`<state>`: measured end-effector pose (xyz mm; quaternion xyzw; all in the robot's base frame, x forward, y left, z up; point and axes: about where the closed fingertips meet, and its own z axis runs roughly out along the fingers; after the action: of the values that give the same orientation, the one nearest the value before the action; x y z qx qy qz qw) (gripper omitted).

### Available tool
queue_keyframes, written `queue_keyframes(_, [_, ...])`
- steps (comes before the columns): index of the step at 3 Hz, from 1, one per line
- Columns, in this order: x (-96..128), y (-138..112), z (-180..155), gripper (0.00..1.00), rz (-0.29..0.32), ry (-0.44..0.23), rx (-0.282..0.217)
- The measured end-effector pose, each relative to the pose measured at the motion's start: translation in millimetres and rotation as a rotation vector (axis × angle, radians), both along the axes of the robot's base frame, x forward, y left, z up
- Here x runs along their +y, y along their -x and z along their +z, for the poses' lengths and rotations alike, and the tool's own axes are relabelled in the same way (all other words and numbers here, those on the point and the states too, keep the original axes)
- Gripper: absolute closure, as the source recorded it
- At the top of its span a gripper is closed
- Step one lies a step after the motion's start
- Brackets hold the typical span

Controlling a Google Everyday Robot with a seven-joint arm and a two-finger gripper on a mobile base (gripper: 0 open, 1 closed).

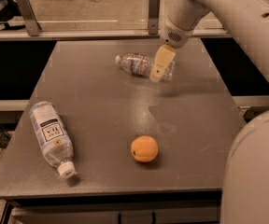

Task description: Move water bottle near orange

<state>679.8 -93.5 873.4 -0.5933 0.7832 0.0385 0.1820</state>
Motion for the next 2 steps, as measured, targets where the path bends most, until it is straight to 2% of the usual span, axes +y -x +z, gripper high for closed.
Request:
queue_keyframes(1, [0.8,-0.7,-1.9,0.18,0.001,0.0,0.001])
queue_keyframes(2, [1.9,-1.5,-4.7,0.42,0.002,0.0,0.004])
